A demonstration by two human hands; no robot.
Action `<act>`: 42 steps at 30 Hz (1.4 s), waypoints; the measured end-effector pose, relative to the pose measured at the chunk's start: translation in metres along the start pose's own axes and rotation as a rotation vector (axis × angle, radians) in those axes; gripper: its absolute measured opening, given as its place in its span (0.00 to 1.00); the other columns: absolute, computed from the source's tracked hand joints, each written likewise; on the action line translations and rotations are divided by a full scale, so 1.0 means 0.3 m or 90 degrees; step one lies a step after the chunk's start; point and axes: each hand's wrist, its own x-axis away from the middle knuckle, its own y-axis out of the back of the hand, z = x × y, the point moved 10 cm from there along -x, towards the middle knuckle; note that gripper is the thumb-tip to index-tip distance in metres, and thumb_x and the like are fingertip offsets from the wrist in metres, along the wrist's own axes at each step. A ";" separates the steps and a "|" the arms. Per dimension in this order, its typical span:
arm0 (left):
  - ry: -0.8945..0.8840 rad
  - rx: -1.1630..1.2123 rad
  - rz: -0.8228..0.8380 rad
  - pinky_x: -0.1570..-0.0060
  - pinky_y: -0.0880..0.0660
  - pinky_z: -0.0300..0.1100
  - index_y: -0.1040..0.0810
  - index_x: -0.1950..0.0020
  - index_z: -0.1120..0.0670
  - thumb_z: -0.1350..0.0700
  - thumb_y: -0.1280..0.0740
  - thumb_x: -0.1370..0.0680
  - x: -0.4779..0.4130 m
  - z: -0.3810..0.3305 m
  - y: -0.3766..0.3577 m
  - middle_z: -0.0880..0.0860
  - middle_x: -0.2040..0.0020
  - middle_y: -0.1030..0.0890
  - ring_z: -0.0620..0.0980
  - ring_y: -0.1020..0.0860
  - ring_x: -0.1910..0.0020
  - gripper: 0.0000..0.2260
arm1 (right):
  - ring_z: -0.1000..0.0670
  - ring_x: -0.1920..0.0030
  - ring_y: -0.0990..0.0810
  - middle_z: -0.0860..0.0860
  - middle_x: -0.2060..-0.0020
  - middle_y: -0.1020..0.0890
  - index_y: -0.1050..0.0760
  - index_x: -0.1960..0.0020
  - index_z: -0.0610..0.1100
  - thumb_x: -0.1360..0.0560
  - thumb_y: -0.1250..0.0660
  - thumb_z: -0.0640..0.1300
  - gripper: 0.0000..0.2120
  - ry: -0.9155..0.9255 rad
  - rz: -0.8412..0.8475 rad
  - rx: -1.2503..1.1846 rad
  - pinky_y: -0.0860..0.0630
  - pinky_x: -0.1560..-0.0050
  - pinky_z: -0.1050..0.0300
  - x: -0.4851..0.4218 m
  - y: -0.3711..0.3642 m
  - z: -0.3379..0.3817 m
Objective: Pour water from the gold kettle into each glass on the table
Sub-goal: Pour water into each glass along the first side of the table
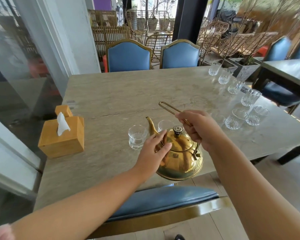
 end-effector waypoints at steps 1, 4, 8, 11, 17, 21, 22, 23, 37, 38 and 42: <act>0.001 -0.010 0.002 0.29 0.36 0.54 0.38 0.27 0.39 0.46 0.39 0.21 0.003 -0.013 -0.005 0.51 0.25 0.41 0.51 0.41 0.26 0.22 | 0.54 0.81 0.45 0.54 0.82 0.37 0.32 0.68 0.45 0.26 0.35 0.43 0.13 0.003 -0.006 -0.012 0.49 0.79 0.65 0.006 0.014 -0.001; -0.011 -0.031 -0.005 0.34 0.42 0.41 0.39 0.27 0.39 0.46 0.39 0.21 0.011 -0.058 -0.026 0.50 0.24 0.43 0.50 0.43 0.25 0.22 | 0.54 0.81 0.46 0.54 0.82 0.37 0.32 0.68 0.45 0.27 0.34 0.44 0.13 0.007 -0.022 -0.052 0.50 0.80 0.66 0.022 0.064 0.001; -0.023 -0.061 -0.025 0.32 0.44 0.44 0.39 0.27 0.37 0.45 0.40 0.21 0.005 -0.113 -0.075 0.50 0.23 0.44 0.49 0.44 0.25 0.22 | 0.55 0.82 0.46 0.54 0.82 0.38 0.32 0.68 0.44 0.27 0.34 0.44 0.12 0.012 -0.016 -0.069 0.49 0.81 0.67 0.034 0.138 0.017; -0.025 -0.051 -0.044 0.27 0.44 0.52 0.39 0.27 0.37 0.45 0.40 0.21 -0.005 -0.151 -0.126 0.51 0.24 0.43 0.50 0.44 0.25 0.22 | 0.55 0.82 0.46 0.54 0.82 0.38 0.32 0.68 0.44 0.27 0.34 0.43 0.12 0.020 0.002 -0.060 0.49 0.82 0.67 0.034 0.200 0.036; -0.033 -0.018 -0.069 0.26 0.42 0.53 0.39 0.26 0.39 0.46 0.40 0.20 -0.035 -0.215 -0.253 0.51 0.24 0.42 0.48 0.43 0.25 0.22 | 0.54 0.81 0.46 0.54 0.82 0.38 0.32 0.68 0.44 0.26 0.35 0.43 0.13 0.032 0.038 -0.018 0.48 0.82 0.66 0.025 0.319 0.050; -0.017 -0.003 -0.054 0.28 0.40 0.47 0.40 0.27 0.38 0.45 0.40 0.21 -0.071 -0.204 -0.332 0.50 0.25 0.41 0.47 0.41 0.27 0.22 | 0.53 0.81 0.45 0.53 0.81 0.38 0.32 0.67 0.44 0.26 0.35 0.43 0.12 0.035 0.057 0.014 0.49 0.81 0.65 0.005 0.372 0.039; -0.012 0.002 -0.049 0.30 0.40 0.44 0.40 0.27 0.38 0.46 0.40 0.21 -0.078 -0.199 -0.346 0.50 0.25 0.40 0.46 0.40 0.27 0.22 | 0.53 0.81 0.45 0.52 0.81 0.37 0.31 0.67 0.43 0.26 0.35 0.43 0.12 0.035 0.063 0.022 0.49 0.81 0.65 -0.002 0.377 0.034; -0.007 0.007 -0.043 0.32 0.40 0.42 0.39 0.27 0.38 0.46 0.40 0.20 -0.085 -0.192 -0.357 0.49 0.25 0.40 0.45 0.40 0.29 0.22 | 0.53 0.81 0.45 0.52 0.81 0.37 0.31 0.66 0.43 0.25 0.36 0.43 0.12 0.034 0.069 0.029 0.49 0.81 0.65 -0.010 0.380 0.029; 0.067 0.140 0.019 0.34 0.30 0.54 0.34 0.38 0.24 0.34 0.35 0.32 -0.177 -0.054 -0.357 0.47 0.30 0.30 0.52 0.29 0.32 0.23 | 0.52 0.79 0.40 0.52 0.80 0.32 0.30 0.67 0.42 0.24 0.37 0.43 0.14 -0.008 0.129 0.184 0.43 0.80 0.63 -0.123 0.298 -0.006; 0.077 0.156 0.023 0.35 0.28 0.53 0.34 0.39 0.23 0.36 0.34 0.31 -0.178 -0.048 -0.355 0.49 0.31 0.29 0.53 0.28 0.33 0.21 | 0.52 0.79 0.40 0.53 0.81 0.32 0.29 0.67 0.42 0.24 0.37 0.43 0.13 -0.011 0.131 0.195 0.43 0.80 0.62 -0.131 0.287 -0.005; 0.112 0.221 0.042 0.43 0.23 0.43 0.32 0.42 0.23 0.43 0.35 0.25 -0.178 -0.023 -0.354 0.55 0.32 0.29 0.54 0.26 0.35 0.17 | 0.53 0.81 0.39 0.53 0.81 0.32 0.27 0.64 0.41 0.23 0.36 0.44 0.12 -0.016 0.140 0.224 0.42 0.81 0.63 -0.154 0.252 -0.001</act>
